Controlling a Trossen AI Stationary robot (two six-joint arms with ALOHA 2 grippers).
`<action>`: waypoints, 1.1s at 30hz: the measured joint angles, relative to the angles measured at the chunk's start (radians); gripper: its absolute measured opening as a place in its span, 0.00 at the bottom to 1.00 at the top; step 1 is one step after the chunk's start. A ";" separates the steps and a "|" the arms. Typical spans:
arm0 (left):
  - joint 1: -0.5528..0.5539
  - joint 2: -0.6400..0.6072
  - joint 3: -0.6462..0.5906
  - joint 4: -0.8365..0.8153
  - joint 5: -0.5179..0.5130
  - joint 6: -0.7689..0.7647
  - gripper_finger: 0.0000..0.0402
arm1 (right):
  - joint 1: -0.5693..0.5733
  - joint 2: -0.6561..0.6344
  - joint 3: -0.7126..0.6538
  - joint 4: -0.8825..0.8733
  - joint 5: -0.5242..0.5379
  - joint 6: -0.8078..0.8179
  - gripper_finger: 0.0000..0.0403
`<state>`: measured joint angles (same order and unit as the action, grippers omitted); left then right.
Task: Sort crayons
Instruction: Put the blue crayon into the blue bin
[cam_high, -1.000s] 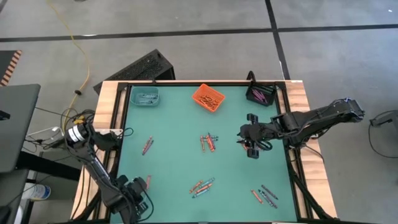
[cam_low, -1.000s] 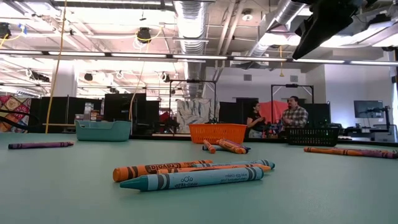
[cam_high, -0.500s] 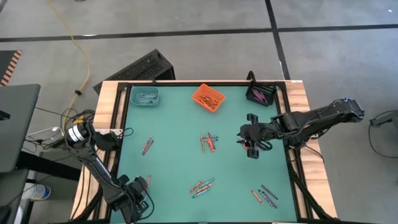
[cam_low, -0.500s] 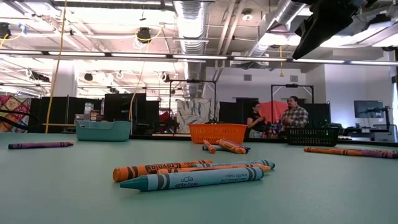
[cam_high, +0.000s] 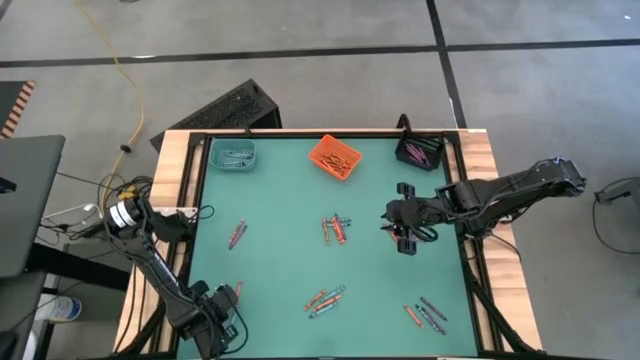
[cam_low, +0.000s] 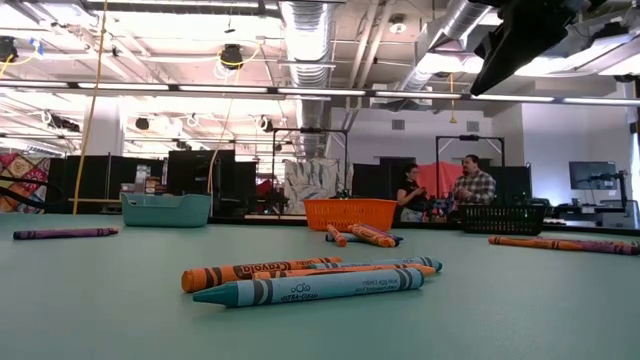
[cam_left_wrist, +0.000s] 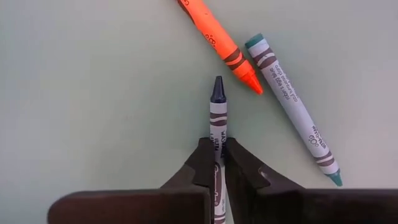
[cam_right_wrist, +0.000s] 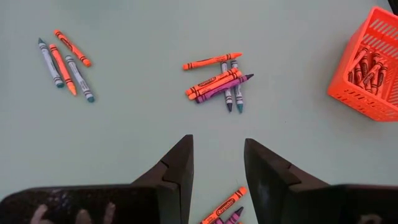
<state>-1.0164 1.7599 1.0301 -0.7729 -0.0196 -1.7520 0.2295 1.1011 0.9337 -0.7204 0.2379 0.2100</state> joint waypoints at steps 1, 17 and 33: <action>0.000 0.000 0.003 -0.010 0.000 0.005 0.01 | 0.000 0.000 0.000 0.000 0.000 0.000 0.33; 0.046 -0.092 0.100 -0.393 -0.198 0.052 0.00 | 0.000 0.000 0.000 0.002 0.000 0.001 0.33; 0.527 -0.342 0.101 -0.541 -0.567 0.672 0.00 | 0.065 0.000 -0.056 0.079 0.000 0.063 0.33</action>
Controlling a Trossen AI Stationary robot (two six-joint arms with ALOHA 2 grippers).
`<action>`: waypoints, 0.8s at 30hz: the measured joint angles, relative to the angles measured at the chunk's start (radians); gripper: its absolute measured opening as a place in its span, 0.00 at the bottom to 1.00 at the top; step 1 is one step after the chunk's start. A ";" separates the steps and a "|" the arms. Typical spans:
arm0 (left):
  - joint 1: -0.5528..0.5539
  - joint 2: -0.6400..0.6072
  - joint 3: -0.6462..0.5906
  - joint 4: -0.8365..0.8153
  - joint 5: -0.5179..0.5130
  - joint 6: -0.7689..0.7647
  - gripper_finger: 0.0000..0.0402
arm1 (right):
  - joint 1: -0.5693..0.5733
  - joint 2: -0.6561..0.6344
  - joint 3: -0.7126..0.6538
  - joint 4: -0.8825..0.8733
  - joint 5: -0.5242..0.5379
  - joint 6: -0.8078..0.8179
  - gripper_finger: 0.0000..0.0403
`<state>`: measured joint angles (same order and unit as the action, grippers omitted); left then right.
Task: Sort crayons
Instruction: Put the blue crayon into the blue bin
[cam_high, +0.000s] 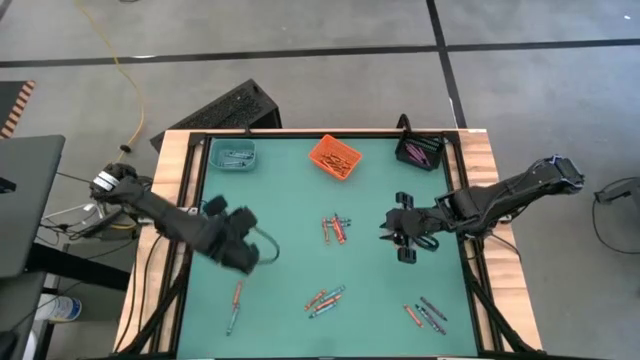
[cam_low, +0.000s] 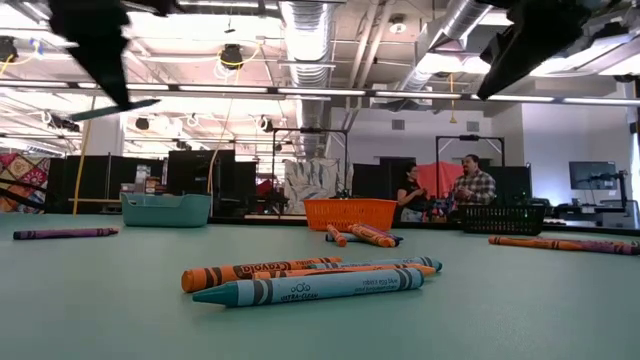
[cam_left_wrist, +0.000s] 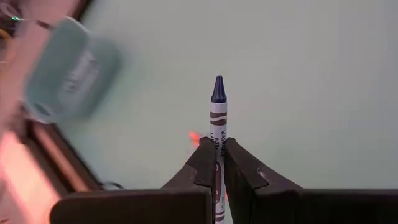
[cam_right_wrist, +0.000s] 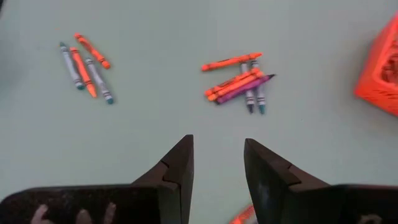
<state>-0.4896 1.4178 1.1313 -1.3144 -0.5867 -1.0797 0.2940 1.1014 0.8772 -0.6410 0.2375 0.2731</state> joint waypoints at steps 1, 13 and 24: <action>0.044 -0.013 0.000 0.000 -0.005 0.050 0.00 | 0.013 0.000 -0.017 0.022 0.000 0.009 0.33; 0.586 -0.136 -0.014 0.101 0.010 0.620 0.00 | 0.203 0.000 -0.166 0.254 0.071 0.122 0.33; 0.997 -0.141 -0.021 0.351 0.092 1.151 0.00 | 0.361 0.000 -0.179 0.420 0.243 0.095 0.33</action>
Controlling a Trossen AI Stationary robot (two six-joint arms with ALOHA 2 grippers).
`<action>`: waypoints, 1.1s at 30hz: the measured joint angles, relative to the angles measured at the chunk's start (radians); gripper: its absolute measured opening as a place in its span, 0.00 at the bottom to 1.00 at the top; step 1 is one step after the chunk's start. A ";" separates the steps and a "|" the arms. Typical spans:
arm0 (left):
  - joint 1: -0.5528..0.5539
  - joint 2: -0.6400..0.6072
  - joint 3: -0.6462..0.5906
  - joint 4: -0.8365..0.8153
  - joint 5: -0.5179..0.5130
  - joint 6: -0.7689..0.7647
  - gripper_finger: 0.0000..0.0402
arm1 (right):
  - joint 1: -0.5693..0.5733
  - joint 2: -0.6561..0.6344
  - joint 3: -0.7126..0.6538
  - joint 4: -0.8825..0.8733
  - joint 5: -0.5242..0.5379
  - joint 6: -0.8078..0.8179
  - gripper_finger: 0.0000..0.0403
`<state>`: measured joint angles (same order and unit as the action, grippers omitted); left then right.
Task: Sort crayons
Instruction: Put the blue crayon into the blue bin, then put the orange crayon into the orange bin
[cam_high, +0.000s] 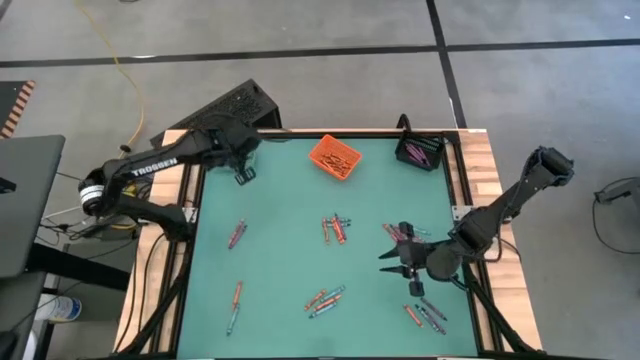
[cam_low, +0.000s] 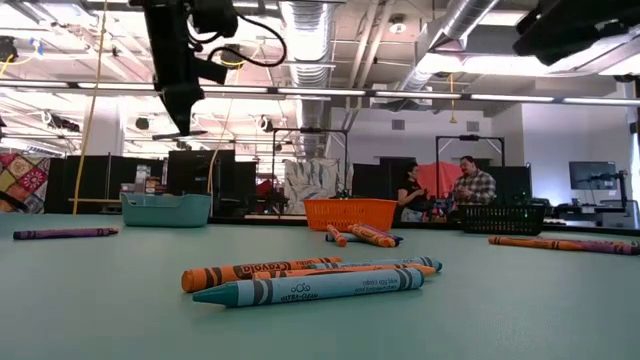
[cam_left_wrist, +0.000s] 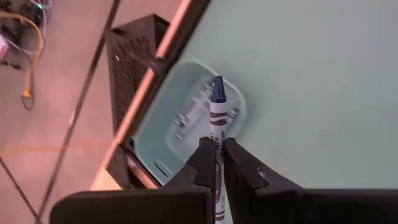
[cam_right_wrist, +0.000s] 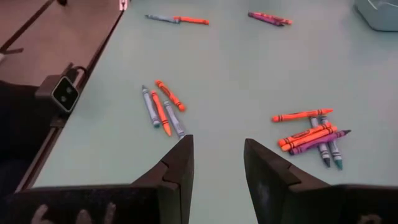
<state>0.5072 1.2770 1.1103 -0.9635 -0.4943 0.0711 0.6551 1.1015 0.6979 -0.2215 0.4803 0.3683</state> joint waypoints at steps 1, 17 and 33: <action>0.023 0.000 0.000 0.016 0.008 0.038 0.00 | 0.009 0.000 0.000 -0.001 0.009 0.001 0.33; 0.266 0.283 -0.001 0.015 0.095 0.203 0.00 | 0.069 0.000 0.000 -0.002 0.098 0.032 0.33; 0.292 0.392 -0.001 -0.003 -0.037 0.152 0.32 | 0.105 0.000 0.000 -0.003 0.098 0.035 0.33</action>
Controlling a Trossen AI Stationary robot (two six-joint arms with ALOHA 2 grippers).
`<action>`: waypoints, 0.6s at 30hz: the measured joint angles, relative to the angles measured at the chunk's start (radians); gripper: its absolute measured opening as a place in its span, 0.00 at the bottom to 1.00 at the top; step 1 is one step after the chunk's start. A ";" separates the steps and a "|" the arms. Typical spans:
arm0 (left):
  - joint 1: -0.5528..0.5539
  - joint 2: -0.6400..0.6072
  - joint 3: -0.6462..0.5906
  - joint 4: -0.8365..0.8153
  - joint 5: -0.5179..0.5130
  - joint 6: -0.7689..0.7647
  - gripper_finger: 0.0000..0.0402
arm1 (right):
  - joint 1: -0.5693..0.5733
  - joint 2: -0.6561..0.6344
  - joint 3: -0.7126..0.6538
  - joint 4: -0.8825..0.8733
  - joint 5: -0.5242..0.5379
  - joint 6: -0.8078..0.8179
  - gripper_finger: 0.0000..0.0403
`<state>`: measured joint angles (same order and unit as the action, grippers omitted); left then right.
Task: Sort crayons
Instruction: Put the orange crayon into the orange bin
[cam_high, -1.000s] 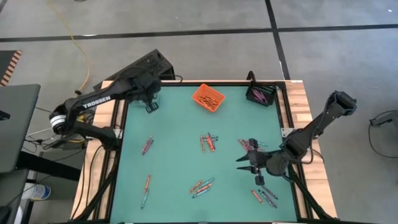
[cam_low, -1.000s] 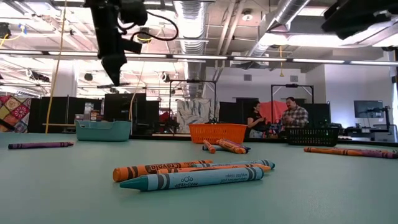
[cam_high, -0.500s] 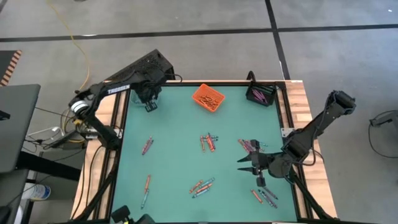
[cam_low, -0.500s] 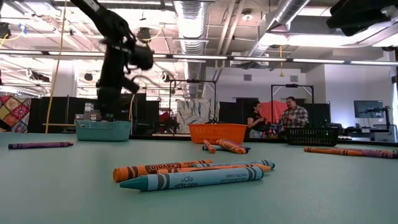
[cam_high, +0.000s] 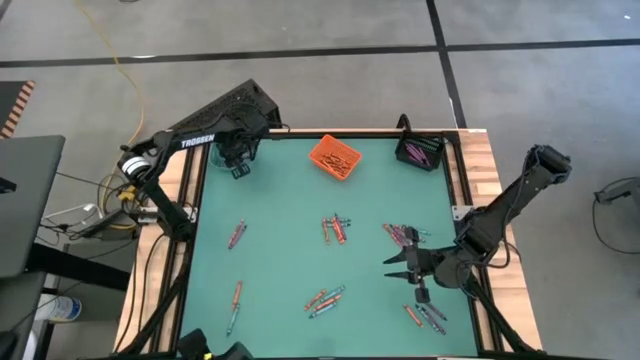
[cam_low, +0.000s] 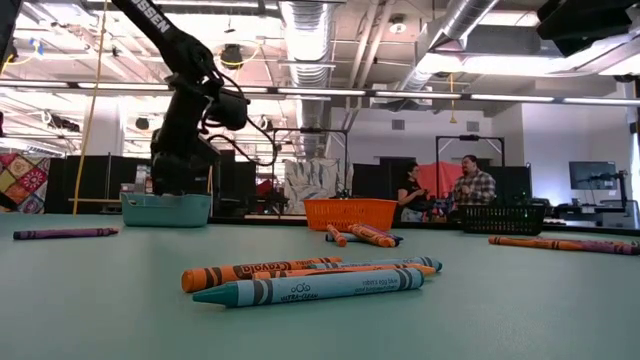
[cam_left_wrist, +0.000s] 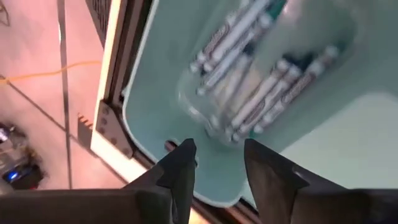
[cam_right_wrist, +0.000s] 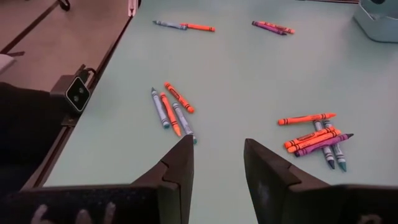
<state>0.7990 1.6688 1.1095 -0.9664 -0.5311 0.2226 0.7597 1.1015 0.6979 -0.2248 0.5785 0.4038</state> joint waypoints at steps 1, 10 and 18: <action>-0.002 0.000 0.000 -0.017 0.000 -0.004 0.33 | 0.000 0.000 0.000 -0.001 0.000 0.000 0.33; -0.104 0.000 0.000 -0.230 0.079 -0.126 0.33 | 0.000 0.000 0.000 -0.002 0.000 -0.012 0.33; -0.350 0.000 0.000 -0.441 0.269 -0.327 0.33 | -0.003 0.000 0.000 -0.002 0.000 -0.020 0.33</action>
<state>0.4490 1.6688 1.1098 -1.4074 -0.2625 -0.1045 0.7570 1.1015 0.6979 -0.2272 0.5785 0.3840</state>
